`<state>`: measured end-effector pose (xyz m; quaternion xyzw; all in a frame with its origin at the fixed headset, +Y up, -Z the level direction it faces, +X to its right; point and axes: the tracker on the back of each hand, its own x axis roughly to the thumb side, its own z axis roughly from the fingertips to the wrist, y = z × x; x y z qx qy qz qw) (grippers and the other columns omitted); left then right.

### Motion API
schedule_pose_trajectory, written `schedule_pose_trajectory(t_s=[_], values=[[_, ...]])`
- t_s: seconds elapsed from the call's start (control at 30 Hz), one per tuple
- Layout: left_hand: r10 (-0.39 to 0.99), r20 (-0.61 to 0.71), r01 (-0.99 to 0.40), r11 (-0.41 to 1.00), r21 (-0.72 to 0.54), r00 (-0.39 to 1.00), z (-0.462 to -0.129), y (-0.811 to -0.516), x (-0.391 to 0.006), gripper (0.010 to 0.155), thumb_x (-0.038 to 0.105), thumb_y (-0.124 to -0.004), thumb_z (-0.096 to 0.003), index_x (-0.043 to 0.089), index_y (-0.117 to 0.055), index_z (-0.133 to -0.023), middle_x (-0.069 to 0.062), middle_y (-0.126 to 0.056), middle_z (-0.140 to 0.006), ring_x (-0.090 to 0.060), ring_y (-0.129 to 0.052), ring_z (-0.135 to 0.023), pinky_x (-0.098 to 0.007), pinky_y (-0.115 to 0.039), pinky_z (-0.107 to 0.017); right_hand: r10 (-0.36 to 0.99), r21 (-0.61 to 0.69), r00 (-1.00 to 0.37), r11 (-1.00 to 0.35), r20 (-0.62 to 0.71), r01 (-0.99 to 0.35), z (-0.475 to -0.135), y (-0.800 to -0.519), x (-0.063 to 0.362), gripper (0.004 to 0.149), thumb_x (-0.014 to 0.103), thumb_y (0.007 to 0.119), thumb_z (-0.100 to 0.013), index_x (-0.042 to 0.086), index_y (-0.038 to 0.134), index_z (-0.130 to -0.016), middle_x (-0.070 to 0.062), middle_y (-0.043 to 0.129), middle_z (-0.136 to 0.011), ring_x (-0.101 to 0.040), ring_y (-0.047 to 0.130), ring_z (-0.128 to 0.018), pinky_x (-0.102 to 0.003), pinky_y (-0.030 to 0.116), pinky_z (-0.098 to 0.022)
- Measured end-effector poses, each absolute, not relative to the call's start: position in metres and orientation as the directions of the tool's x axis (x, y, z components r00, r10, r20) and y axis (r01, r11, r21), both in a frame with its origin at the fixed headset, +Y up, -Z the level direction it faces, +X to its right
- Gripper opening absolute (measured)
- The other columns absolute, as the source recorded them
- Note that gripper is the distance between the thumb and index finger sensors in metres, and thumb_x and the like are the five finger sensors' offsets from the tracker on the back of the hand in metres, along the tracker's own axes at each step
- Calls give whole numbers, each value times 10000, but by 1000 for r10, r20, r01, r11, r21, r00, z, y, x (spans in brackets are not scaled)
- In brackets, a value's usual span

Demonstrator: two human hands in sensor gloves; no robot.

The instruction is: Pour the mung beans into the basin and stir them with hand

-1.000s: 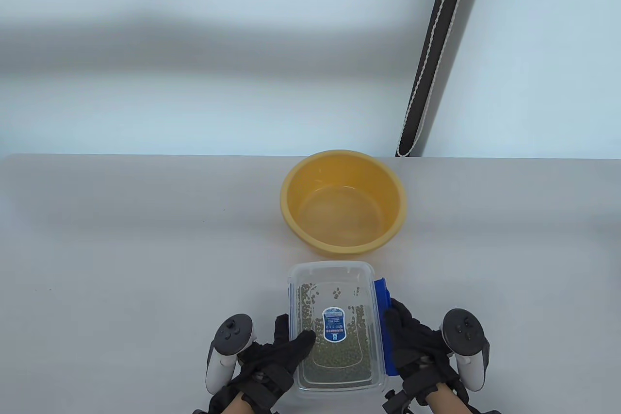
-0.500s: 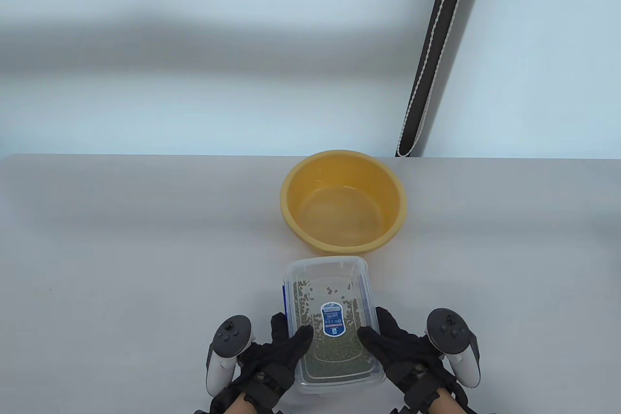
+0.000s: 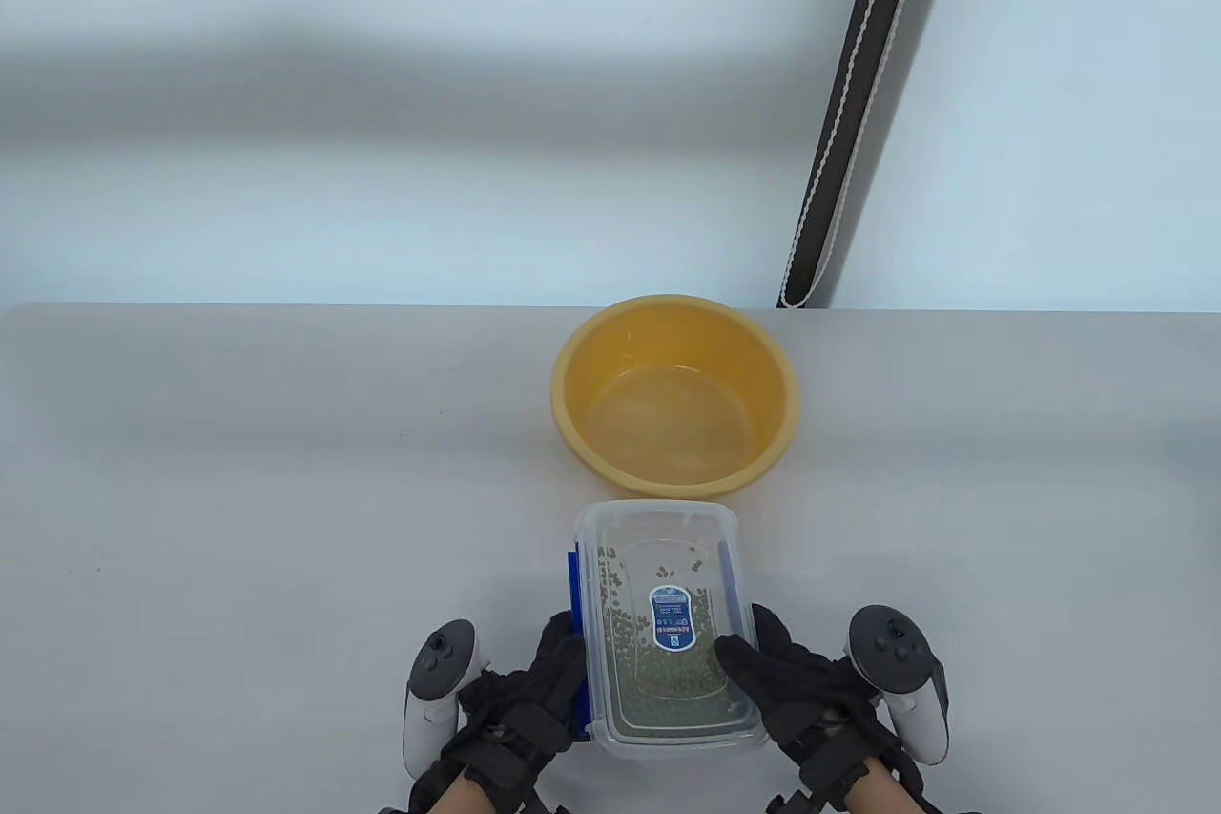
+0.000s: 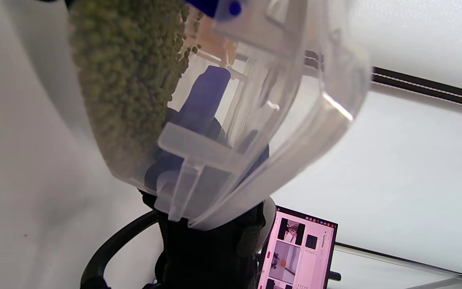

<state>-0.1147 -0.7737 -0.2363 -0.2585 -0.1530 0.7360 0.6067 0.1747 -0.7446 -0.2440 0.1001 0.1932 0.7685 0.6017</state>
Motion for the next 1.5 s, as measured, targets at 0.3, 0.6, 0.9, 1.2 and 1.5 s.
schedule_pose_trajectory(t_s=[0.3, 0.6, 0.9, 1.2, 1.5], values=[[977, -202, -844, -164, -511, -67, -237, -773, -117, 918, 541, -449, -539, -85, 112, -909, -498, -456, -916, -582, -806, -752, -725, -610, -519, 960, 412, -263, -201, -98, -889, -242, -746, 173, 868, 484, 680, -554, -159, 274, -970, -500, 417, -856, -615, 692, -702, -566, 750, -431], [983, -143, -870, 26, -493, 111, -235, -777, -114, 974, 528, -544, -570, -120, 115, -879, -482, -492, -899, -541, -844, -739, -692, -681, -488, 954, 424, -294, -243, -58, -872, -240, -740, 167, 848, 467, 705, -550, -151, 305, -970, -488, 443, -863, -622, 691, -711, -577, 756, -441], [973, -130, -903, 123, -411, 192, -233, -761, -120, 927, 476, -574, -563, -115, 46, -919, -470, -567, -865, -508, -890, -675, -689, -690, -471, 969, 395, -160, -74, -189, -916, -246, -751, 175, 658, 410, 704, -554, -83, 476, -925, -435, 533, -861, -572, 731, -725, -563, 765, -464], [986, -152, -926, 2, -378, 64, -237, -763, -135, 919, 460, -569, -566, -118, 56, -913, -483, -538, -872, -532, -866, -683, -703, -666, -474, 969, 204, 190, 220, -155, -954, -259, -734, 235, 513, 366, 711, -566, -2, 508, -861, -263, 808, -724, -347, 983, -553, -377, 904, -335], [984, -176, -933, -42, -357, 23, -238, -765, -141, 922, 471, -561, -570, -117, 63, -910, -480, -528, -877, -526, -858, -694, -700, -663, -481, 986, -308, 5, -47, -167, -950, -252, -741, 341, 619, 269, 723, -544, -111, 399, -911, -285, 833, -669, -364, 994, -467, -388, 885, -278]])
